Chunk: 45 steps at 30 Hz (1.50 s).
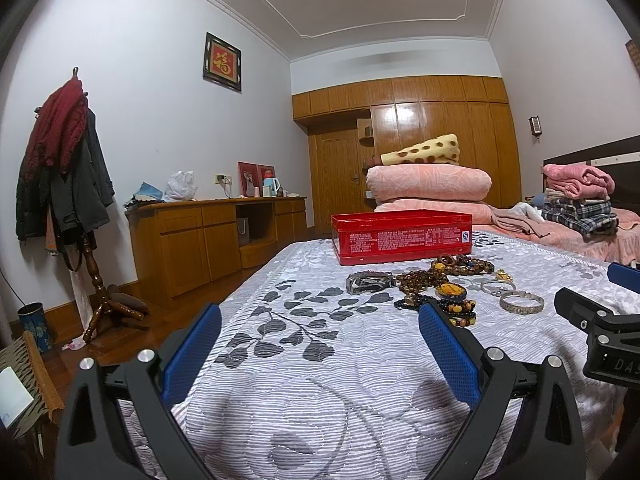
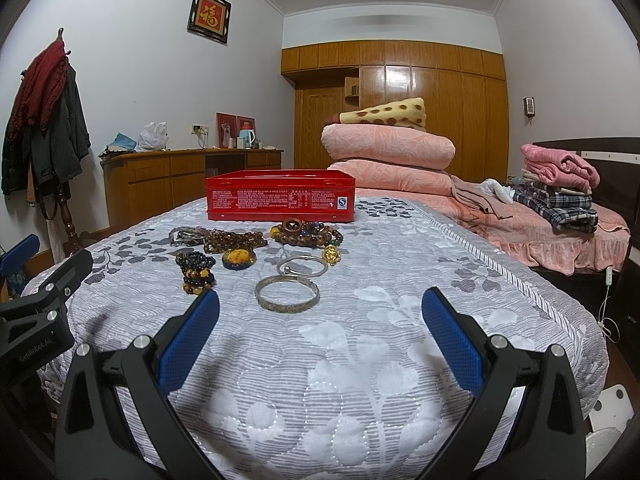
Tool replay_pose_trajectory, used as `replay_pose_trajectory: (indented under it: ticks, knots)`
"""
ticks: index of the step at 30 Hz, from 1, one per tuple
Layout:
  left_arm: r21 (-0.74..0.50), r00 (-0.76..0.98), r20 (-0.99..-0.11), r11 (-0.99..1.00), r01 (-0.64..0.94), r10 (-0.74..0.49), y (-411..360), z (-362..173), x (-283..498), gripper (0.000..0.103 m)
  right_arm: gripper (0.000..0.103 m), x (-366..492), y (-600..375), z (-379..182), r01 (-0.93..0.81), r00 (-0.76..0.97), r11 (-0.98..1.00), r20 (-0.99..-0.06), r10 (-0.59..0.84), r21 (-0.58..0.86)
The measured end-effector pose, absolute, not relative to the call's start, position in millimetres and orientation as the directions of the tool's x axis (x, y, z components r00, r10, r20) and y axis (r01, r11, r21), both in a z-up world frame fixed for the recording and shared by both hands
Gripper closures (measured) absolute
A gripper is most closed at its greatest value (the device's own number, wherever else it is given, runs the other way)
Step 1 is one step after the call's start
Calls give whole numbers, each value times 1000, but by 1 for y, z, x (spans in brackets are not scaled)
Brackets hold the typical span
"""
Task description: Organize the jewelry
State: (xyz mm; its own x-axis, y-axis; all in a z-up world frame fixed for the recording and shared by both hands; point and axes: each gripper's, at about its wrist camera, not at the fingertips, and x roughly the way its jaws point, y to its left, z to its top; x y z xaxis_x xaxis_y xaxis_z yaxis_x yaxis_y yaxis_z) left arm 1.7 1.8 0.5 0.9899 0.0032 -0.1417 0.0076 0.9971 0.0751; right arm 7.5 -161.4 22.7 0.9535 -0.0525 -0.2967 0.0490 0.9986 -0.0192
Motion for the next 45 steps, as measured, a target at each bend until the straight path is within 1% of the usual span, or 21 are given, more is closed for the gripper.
replay_pose_trajectory:
  ticks: [21, 26, 30, 33, 36, 40, 45]
  knots:
    - [75, 990, -142, 997, 8, 3, 2, 0, 1, 6, 5, 8, -161, 24, 48, 954, 999, -297, -52, -19]
    - [79, 986, -166, 997, 21, -7, 4, 6, 5, 6, 5, 11, -163, 27, 42, 949, 999, -313, -47, -21]
    - [84, 978, -207, 996, 31, -13, 9, 16, 8, 6, 5, 16, -168, 34, 32, 936, 999, -349, -32, -7]
    - [84, 962, -272, 995, 62, -36, 7, 24, 19, 6, 5, 22, -169, 40, 22, 925, 1000, -381, -20, 0]
    - [75, 943, -326, 993, 90, -61, 0, 25, 30, 6, 5, 33, -169, 42, -3, 901, 1000, -434, 5, 7]
    - [54, 904, -414, 988, 146, -111, -8, 28, 45, 6, 5, 51, -174, 42, -43, 845, 998, -530, 64, 53]
    - [20, 855, -499, 985, 173, -140, -17, 30, 65, 8, 5, 69, -177, 40, -59, 799, 997, -596, 79, 52]
